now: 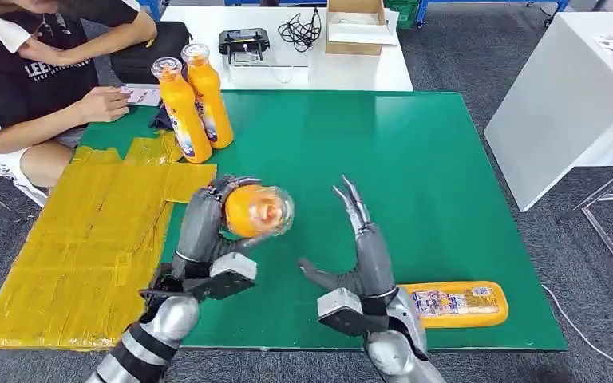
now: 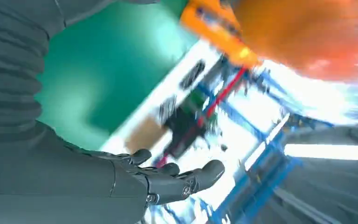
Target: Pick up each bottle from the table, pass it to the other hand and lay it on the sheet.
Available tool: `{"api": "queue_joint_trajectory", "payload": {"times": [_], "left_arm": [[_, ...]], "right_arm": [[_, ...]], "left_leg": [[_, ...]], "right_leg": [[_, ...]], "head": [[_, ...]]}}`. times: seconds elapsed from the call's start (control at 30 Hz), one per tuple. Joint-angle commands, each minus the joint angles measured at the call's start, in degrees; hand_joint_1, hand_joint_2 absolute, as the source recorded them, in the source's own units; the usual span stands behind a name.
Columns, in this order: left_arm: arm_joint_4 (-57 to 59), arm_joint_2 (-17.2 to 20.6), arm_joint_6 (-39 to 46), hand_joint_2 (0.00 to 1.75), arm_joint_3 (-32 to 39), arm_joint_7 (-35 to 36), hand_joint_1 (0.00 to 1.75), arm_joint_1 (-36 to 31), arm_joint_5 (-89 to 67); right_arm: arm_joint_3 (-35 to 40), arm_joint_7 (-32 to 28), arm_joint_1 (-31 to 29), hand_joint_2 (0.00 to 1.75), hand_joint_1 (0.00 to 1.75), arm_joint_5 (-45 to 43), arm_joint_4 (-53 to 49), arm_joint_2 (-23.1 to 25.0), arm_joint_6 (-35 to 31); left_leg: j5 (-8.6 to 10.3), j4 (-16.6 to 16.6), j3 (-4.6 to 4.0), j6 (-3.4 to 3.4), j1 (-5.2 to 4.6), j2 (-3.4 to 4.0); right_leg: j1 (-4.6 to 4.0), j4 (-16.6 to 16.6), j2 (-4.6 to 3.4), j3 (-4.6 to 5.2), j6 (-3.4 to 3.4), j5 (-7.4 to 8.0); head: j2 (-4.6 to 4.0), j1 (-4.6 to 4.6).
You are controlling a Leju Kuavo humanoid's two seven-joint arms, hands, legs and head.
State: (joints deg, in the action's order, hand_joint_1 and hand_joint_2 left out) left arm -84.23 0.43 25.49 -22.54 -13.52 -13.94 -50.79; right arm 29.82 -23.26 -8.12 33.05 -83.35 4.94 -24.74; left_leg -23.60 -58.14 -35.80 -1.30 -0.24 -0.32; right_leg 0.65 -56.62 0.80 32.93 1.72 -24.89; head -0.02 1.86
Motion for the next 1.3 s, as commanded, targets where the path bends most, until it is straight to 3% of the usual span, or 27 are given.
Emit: {"api": "queue_joint_trajectory", "payload": {"times": [0.03, 0.27, 0.43, 0.6, 0.63, 0.87, 1.3], "left_arm": [[34.1, 8.2, -10.2, 1.75, 2.6, 17.7, 1.75, -18.0, -27.0], [40.0, 10.1, -11.6, 1.75, 5.5, 20.0, 1.75, -16.3, -29.0], [41.9, 9.3, -12.9, 1.75, 8.1, 21.0, 1.75, -14.0, -27.7], [42.8, 7.9, -13.5, 1.75, 10.9, 17.0, 1.75, -12.4, -22.8], [42.8, 7.4, -13.5, 1.75, 11.7, 15.7, 0.00, -12.2, -21.2], [39.9, 5.3, -13.2, 1.75, 13.5, 9.9, 0.00, -10.9, -13.7], [31.6, 4.1, -8.3, 1.75, 13.7, 5.6, 0.00, -7.5, -7.7]], "right_arm": [[-4.4, 7.5, 5.8, 1.75, 0.00, 18.2, -10.7, -8.1, 2.3], [-7.3, 10.1, 10.4, 1.75, 0.00, 22.0, -14.1, -11.0, 2.0], [-8.7, 11.3, 12.7, 1.75, 0.00, 21.9, -14.0, -13.9, 7.3], [-9.9, 13.1, 14.1, 1.75, 0.00, 25.3, -11.4, -16.6, 9.7], [-9.7, 13.2, 14.0, 1.75, 0.00, 25.0, -10.5, -17.4, 11.5], [-11.2, 14.2, 13.5, 1.75, 0.00, 22.9, -5.4, -21.2, 15.5], [-15.5, 16.8, 9.9, 1.75, 0.00, 24.4, 5.2, -22.3, 17.0]], "left_leg": [[0.06, 0.1, 0.13, 0.07, 0.02, -0.15], [0.00, 0.1, 0.29, 0.21, 0.12, 0.08], [0.03, 0.1, 0.14, 0.17, 0.09, 0.09], [0.04, 0.1, 0.15, 0.18, 0.06, 0.12], [0.05, 0.1, 0.07, 0.17, 0.05, 0.10], [0.07, 0.1, 0.14, 0.15, 0.03, 0.06], [0.04, 0.1, 0.20, 0.18, 0.05, 0.13]], "right_leg": [[-0.01, 0.1, 0.15, -0.18, -0.05, -0.01], [-0.08, 0.1, -0.10, -0.28, -0.24, 0.04], [-0.04, 0.1, -0.11, -0.14, -0.20, 0.07], [-0.04, 0.1, -0.14, -0.16, -0.21, 0.09], [-0.03, 0.1, -0.12, -0.08, -0.20, 0.09], [-0.02, 0.1, -0.09, -0.17, -0.20, 0.11], [-0.05, 0.1, -0.18, -0.24, -0.21, 0.13]], "head": [[0.00, 0.00], [0.00, 0.00], [0.00, -0.02], [0.00, -0.02], [0.00, 0.00], [0.00, 0.00], [0.00, 0.00]]}}
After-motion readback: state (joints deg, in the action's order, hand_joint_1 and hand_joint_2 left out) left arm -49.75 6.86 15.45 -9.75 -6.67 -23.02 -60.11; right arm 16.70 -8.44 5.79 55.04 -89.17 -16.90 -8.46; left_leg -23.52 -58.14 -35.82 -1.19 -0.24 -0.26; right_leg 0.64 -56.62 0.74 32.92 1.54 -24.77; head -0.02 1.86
